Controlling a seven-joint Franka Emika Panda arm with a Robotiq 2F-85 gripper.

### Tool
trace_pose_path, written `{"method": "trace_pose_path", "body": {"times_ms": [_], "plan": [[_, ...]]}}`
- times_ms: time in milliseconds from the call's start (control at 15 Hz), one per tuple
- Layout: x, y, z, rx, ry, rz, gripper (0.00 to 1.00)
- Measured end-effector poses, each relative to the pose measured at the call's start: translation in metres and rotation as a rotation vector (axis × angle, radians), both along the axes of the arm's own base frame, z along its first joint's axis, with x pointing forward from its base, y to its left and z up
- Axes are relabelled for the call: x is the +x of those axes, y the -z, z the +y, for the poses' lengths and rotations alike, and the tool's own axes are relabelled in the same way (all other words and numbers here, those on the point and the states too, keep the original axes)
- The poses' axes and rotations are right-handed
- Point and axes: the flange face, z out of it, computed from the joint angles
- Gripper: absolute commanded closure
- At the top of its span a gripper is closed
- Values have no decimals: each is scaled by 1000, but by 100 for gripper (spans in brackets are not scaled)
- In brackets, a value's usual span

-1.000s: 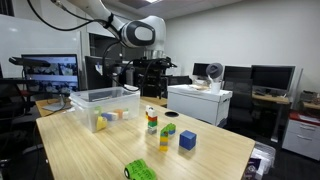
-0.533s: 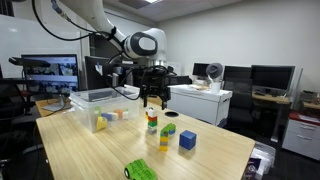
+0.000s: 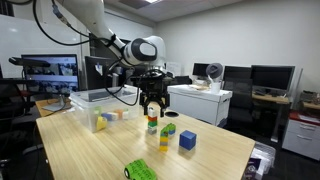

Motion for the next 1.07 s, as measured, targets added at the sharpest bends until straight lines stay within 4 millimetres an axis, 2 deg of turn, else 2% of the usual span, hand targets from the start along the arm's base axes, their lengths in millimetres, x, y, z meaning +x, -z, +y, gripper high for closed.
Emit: {"method": "trace_pose_path", "body": {"times_ms": [467, 533, 600, 667, 1067], "plan": [[-4, 7, 1, 0, -4, 16, 90], [-4, 7, 1, 0, -5, 17, 62], [-4, 7, 2, 1, -6, 17, 49], [-4, 8, 3, 2, -8, 18, 49], [-3, 10, 10, 10, -26, 24, 8]]}}
